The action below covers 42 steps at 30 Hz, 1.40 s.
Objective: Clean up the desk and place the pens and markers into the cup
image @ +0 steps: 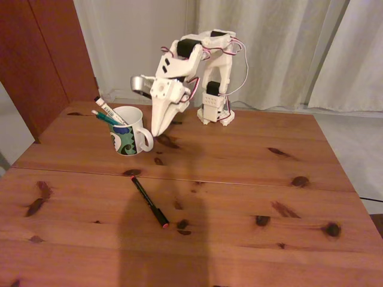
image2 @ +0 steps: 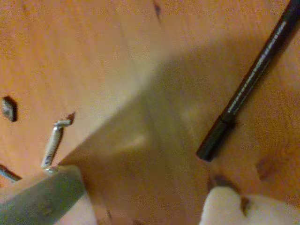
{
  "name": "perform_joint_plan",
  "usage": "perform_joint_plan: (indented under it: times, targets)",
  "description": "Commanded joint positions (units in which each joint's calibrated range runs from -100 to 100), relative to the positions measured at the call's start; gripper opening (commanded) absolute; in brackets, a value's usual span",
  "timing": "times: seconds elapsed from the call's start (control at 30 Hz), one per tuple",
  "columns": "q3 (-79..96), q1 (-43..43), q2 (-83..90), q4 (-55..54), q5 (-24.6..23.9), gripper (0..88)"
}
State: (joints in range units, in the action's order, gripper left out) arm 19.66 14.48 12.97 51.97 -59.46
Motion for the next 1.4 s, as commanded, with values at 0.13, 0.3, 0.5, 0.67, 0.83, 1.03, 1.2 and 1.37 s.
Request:
perform_joint_plan:
  times: [0.13,0.3,0.5,0.67,0.83,1.03,1.2,1.37]
  targets:
    - [-16.59,-0.61,-9.28,14.22,-0.25,1.3]
    - [-26.24,-0.61,-14.99,24.98,-0.25,1.3]
    - [-31.47,-0.45,-21.45,25.84,-1.62,1.3]
    - [-36.7,-0.21,-27.41,26.35,-1.67,1.3]
    - [-40.85,-0.53,-32.95,25.92,-2.51,1.3]
    - [-46.62,-0.61,-39.57,25.92,-2.82,1.3]
    - [-50.14,-0.69,-44.2,25.92,-2.82,1.3]
    - [-52.84,-0.69,-48.26,25.92,-2.56,2.0]
